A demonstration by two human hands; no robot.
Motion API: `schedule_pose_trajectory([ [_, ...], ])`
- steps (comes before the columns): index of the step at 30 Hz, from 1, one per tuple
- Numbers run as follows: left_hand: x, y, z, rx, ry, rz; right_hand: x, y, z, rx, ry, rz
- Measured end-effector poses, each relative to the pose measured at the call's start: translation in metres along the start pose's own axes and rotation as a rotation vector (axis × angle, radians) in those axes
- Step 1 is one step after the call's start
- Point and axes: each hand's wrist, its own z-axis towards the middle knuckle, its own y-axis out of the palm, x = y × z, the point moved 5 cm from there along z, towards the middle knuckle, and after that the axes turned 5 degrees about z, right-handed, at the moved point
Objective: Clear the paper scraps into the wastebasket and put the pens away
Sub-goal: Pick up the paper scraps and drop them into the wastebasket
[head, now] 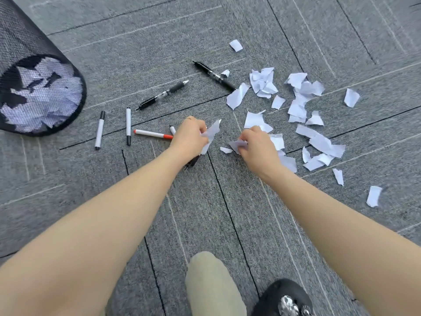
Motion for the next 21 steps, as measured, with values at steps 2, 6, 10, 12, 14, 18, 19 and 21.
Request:
schedule_pose_trajectory([
  [2,0.001,0.004,0.001,0.026,0.002,0.048,-0.002,0.000,0.000,-0.009,0.004,0.018],
  [6,0.002,0.004,0.003,0.071,-0.014,0.080,-0.002,0.000,-0.002,0.017,0.073,0.092],
  [10,-0.006,0.005,0.008,0.029,-0.073,-0.012,0.003,0.000,-0.005,-0.023,0.120,0.120],
  [12,-0.010,0.004,0.007,-0.003,-0.100,-0.054,0.006,-0.001,-0.006,-0.034,0.135,0.179],
  [14,-0.015,0.003,0.007,-0.036,-0.114,-0.098,0.009,-0.003,-0.008,-0.012,0.183,0.338],
  [18,-0.029,-0.010,0.011,-0.034,-0.212,-0.353,0.005,-0.009,-0.014,-0.001,0.247,0.582],
  [19,-0.033,-0.016,0.014,-0.026,-0.247,-0.420,0.000,-0.008,-0.014,-0.041,0.242,0.595],
  [21,-0.040,-0.027,0.017,-0.042,-0.285,-0.516,-0.011,-0.002,-0.015,-0.130,0.230,0.551],
])
